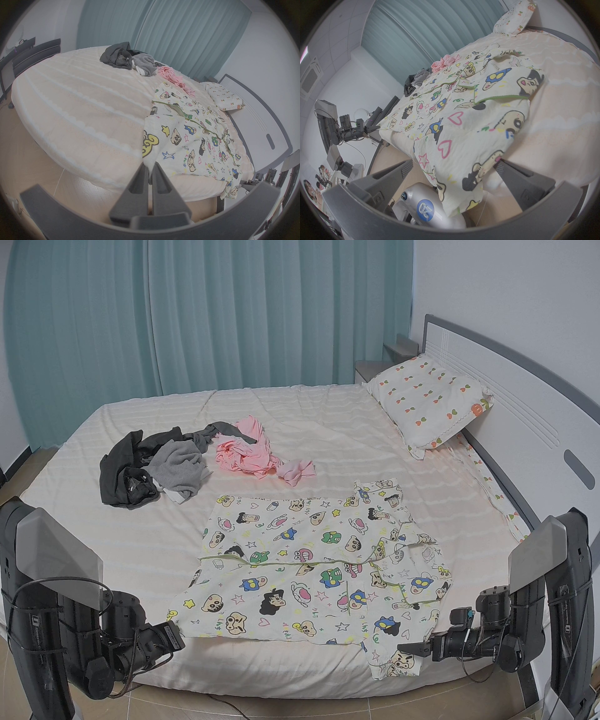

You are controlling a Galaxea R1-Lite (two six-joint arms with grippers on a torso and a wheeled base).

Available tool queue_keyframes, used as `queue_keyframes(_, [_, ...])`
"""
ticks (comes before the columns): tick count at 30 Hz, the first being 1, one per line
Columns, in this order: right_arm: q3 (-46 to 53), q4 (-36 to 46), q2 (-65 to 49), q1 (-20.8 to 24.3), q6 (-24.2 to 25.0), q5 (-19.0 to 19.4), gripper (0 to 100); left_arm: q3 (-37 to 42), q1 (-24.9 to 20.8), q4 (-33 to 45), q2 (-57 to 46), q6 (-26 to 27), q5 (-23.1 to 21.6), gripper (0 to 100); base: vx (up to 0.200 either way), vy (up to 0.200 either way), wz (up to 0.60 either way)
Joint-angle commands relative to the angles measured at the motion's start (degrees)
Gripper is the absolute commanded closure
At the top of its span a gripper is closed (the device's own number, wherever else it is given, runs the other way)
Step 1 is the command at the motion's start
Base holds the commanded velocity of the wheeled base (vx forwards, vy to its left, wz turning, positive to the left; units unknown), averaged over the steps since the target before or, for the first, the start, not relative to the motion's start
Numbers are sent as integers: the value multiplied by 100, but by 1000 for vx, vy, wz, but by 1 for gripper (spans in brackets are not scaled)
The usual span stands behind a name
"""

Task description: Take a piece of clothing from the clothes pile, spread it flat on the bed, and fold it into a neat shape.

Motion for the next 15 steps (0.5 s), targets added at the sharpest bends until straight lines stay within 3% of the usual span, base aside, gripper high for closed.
queue_keyframes(1, [-60, 100, -9, 73, -12, 31, 0, 1, -14, -102, -15, 0, 2, 100, 0, 0, 0])
queue_keyframes(2, [-60, 91, 0, 73, -30, 40, 0, 1, -14, -102, -15, 0, 2, 100, 0, 0, 0])
queue_keyframes(3, [-69, 91, 0, 73, -47, 66, 100, -8, -14, -102, -15, 0, 2, 100, 0, 0, 0])
queue_keyframes(10, [-69, -23, 26, 38, -109, 462, 100, -43, -57, -102, -15, 0, -7, 100, 0, 0, 0])
queue_keyframes(15, [-25, -120, 53, -138, -83, 532, 100, -104, -57, -102, -15, 0, -7, 100, 0, 0, 0])
